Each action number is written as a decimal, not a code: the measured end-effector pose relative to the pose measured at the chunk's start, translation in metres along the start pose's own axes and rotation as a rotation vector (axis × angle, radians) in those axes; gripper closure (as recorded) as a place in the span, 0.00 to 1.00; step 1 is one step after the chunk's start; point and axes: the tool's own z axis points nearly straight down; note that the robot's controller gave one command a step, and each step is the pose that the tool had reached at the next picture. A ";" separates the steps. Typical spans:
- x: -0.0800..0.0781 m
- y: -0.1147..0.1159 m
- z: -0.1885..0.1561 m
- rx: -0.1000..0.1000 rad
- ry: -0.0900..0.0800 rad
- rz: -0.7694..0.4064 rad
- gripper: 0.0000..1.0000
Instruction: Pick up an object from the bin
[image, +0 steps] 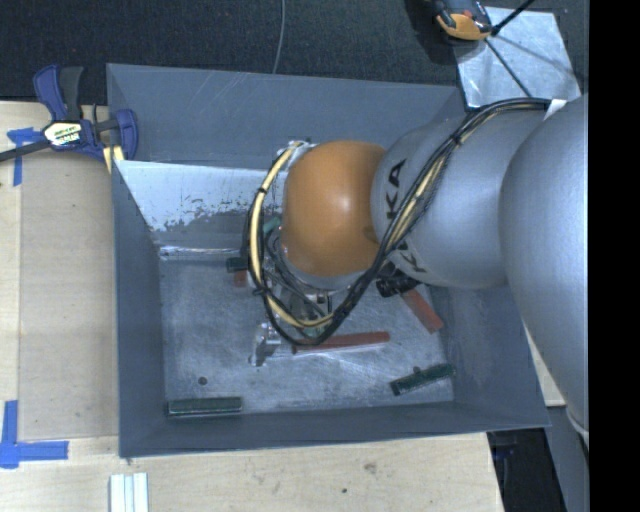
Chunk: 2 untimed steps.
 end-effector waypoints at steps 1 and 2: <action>-0.005 -0.026 -0.020 0.003 0.002 0.095 0.00; -0.028 -0.027 0.002 -0.002 -0.014 0.075 0.00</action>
Offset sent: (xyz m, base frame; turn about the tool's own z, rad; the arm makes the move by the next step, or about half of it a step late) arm 0.0461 -0.0325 -0.0671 -0.0303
